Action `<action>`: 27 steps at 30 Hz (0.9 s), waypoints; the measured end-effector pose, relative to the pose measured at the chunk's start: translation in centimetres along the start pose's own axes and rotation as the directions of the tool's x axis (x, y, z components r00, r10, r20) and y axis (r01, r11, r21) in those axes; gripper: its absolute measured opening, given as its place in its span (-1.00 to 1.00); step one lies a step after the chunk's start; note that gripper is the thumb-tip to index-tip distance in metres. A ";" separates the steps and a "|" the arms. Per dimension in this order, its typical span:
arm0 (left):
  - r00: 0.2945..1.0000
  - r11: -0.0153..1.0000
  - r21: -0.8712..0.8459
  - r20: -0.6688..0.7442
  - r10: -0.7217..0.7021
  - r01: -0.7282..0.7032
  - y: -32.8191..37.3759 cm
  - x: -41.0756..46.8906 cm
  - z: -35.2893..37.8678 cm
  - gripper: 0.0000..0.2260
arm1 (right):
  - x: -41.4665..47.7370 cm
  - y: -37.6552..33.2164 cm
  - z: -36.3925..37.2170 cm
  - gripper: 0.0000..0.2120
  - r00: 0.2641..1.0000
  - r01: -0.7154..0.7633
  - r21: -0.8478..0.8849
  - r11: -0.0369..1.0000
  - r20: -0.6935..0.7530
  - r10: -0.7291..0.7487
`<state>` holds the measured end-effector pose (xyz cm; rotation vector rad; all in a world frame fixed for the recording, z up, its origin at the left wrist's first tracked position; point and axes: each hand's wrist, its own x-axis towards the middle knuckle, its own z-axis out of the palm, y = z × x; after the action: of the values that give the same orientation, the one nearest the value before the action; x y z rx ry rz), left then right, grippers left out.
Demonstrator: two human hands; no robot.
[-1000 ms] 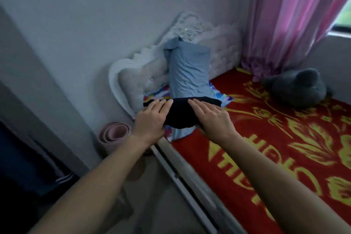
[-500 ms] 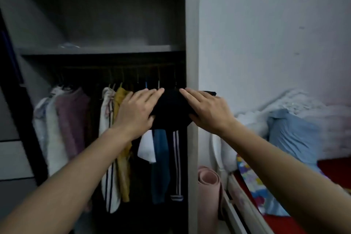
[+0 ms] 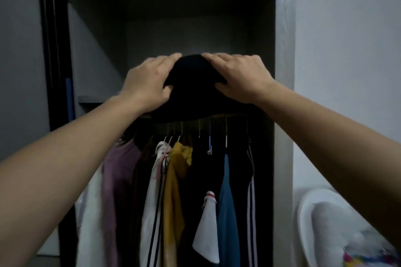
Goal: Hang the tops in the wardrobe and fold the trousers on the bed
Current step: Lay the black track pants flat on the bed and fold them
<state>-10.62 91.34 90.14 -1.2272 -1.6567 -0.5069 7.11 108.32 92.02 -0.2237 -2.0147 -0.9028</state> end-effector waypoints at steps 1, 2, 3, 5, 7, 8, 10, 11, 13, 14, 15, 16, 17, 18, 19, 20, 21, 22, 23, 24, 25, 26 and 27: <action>1.000 1.000 0.006 -0.004 0.006 -0.006 -0.5 1.6 1.2 -0.34 | 1.1 1.1 1.2 -0.33 1.000 0.005 -0.015 1.000 -0.005 -0.005; 1.000 1.000 0.007 -0.008 0.014 -0.014 -0.9 3.3 2.4 -0.35 | 2.2 2.3 2.6 -0.34 1.000 0.008 -0.029 1.000 -0.005 -0.009; 1.000 1.000 0.007 -0.011 0.021 -0.021 -1.3 5.2 3.8 -0.35 | 3.3 3.7 4.0 -0.34 1.000 0.008 -0.043 0.999 -0.001 -0.009; 1.000 1.000 0.016 -0.008 0.022 -0.022 -1.9 9.4 6.6 -0.36 | 5.8 6.6 6.6 -0.35 1.000 0.001 -0.061 0.998 0.014 -0.001; 1.000 1.000 0.028 -0.025 0.009 -0.008 -2.5 13.5 9.1 -0.36 | 8.3 9.4 9.0 -0.34 1.000 -0.021 -0.095 0.995 0.020 0.023; 0.999 0.999 0.036 -0.050 0.000 0.001 -2.7 15.5 10.4 -0.36 | 9.5 10.5 10.2 -0.34 0.999 -0.049 -0.126 0.991 0.006 0.050; 0.990 0.998 0.061 -0.141 -0.006 0.015 -3.0 18.3 13.0 -0.34 | 11.1 12.0 12.7 -0.35 0.992 -0.112 -0.174 0.978 -0.069 0.102; 0.979 0.997 0.068 -0.203 -0.005 0.019 -3.1 19.2 14.5 -0.32 | 11.4 12.4 14.0 -0.35 0.986 -0.138 -0.179 0.974 -0.118 0.117; 0.958 0.998 0.058 -0.287 -0.006 0.023 -3.3 19.8 17.6 -0.30 | 11.4 12.6 16.6 -0.32 0.976 -0.165 -0.154 0.974 -0.168 0.139; 0.962 0.999 0.048 -0.272 -0.003 0.017 -3.4 19.7 19.2 -0.29 | 11.3 12.5 17.9 -0.30 0.978 -0.180 -0.131 0.975 -0.130 0.163; 0.980 1.000 0.028 -0.200 0.000 0.006 -3.8 19.5 20.9 -0.28 | 11.1 12.3 19.2 -0.30 0.980 -0.200 -0.104 0.974 -0.045 0.196; 0.998 1.000 -0.008 -0.066 0.006 -0.006 -4.3 19.4 22.3 -0.29 | 11.0 12.1 20.3 -0.34 0.972 -0.214 -0.089 0.973 0.078 0.221; 0.994 0.998 -0.068 0.109 0.012 -0.004 -5.0 19.3 23.9 -0.31 | 10.9 11.8 21.6 -0.39 0.945 -0.225 -0.080 0.971 0.227 0.237; 0.957 0.991 -0.131 0.289 0.014 0.025 -5.5 19.2 24.7 -0.33 | 10.8 11.6 22.4 -0.44 0.894 -0.237 -0.071 0.969 0.374 0.246; 0.895 0.981 -0.180 0.445 0.016 0.072 -5.8 19.1 25.2 -0.34 | 10.6 11.4 22.9 -0.47 0.830 -0.254 -0.050 0.966 0.500 0.245; 0.842 0.969 -0.220 0.539 0.021 0.117 -6.2 19.2 25.7 -0.35 | 10.4 11.4 23.4 -0.49 0.776 -0.286 -0.017 0.958 0.582 0.242; 0.824 0.959 -0.248 0.566 0.026 0.140 -6.5 19.3 26.1 -0.35 | 10.4 11.4 23.8 -0.50 0.758 -0.306 0.008 0.952 0.607 0.238; 0.825 0.951 -0.271 0.565 0.034 0.147 -6.8 19.4 26.4 -0.35 | 10.4 11.5 23.9 -0.50 0.760 -0.312 0.016 0.950 0.604 0.240; 0.827 0.944 -0.297 0.560 0.049 0.145 -7.1 19.6 26.7 -0.35 | 10.5 11.6 24.0 -0.50 0.766 -0.313 0.012 0.950 0.594 0.245; 0.823 0.934 -0.328 0.564 0.074 0.141 -7.3 19.8 27.0 -0.35 | 10.5 11.7 24.0 -0.50 0.770 -0.315 0.009 0.949 0.587 0.250; 0.811 0.924 -0.356 0.577 0.099 0.141 -7.5 19.9 27.1 -0.35 | 10.6 11.8 23.9 -0.50 0.771 -0.319 0.007 0.948 0.584 0.254; 0.797 0.915 -0.380 0.591 0.125 0.138 -7.8 20.0 27.3 -0.36 | 10.7 11.8 23.8 -0.50 0.772 -0.316 0.002 0.949 0.582 0.256; 0.781 0.907 -0.398 0.607 0.149 0.136 -8.0 20.2 27.4 -0.36 | 10.8 11.8 23.8 -0.49 0.773 -0.303 -0.016 0.953 0.581 0.255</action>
<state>-30.53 119.15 97.51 -1.8762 -2.1719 -0.4966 -9.39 130.87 98.53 -0.8206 -2.4765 -0.5985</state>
